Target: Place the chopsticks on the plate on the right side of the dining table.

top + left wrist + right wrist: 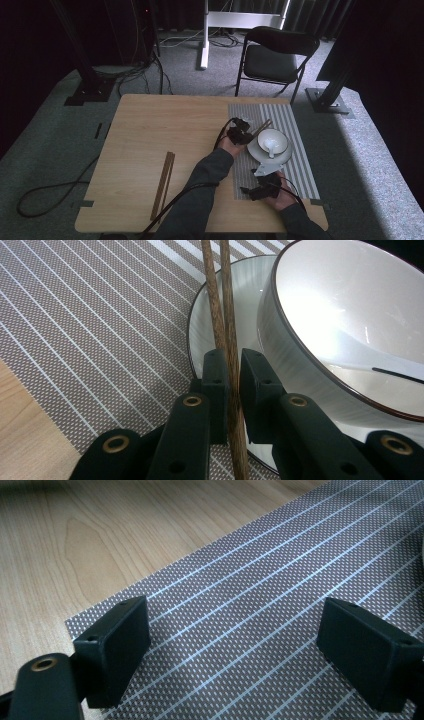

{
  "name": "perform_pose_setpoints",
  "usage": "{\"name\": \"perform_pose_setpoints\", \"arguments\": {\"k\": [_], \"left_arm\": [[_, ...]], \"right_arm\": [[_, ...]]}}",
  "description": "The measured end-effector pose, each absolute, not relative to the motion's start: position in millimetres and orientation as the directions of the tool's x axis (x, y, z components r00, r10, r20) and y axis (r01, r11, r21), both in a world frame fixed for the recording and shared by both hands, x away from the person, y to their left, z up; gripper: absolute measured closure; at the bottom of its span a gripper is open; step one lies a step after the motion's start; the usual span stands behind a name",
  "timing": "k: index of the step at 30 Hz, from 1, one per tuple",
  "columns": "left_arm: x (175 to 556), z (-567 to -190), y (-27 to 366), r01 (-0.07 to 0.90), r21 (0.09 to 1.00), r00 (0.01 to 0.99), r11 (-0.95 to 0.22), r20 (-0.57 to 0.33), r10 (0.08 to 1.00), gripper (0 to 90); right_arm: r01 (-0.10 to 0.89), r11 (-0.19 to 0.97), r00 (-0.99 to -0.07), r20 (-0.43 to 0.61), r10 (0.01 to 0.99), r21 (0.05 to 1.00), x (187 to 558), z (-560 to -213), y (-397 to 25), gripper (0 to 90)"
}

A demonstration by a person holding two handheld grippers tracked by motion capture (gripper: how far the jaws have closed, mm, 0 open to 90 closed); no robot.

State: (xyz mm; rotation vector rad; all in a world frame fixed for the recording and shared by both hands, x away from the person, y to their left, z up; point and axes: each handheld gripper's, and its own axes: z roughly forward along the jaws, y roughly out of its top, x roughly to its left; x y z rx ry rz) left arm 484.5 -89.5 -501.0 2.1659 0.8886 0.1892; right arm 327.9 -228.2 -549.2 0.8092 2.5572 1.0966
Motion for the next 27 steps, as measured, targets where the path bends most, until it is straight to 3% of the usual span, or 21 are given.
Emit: {"name": "perform_pose_setpoints", "arguments": {"k": [18,27], "left_arm": [[487,-501,-88,0.535,0.706,0.752,-0.464,-0.148,0.642,79.6],[477,-491,-79,0.512,0.723,0.759,-0.463,-0.129,0.638,66.7]], "right_arm": [[0.394,0.564,-0.817,-0.005,0.577,0.726,328,-549,-228,12.9],[0.395,0.563,-0.816,-0.005,0.579,0.726,328,-549,-228,12.9]]}}
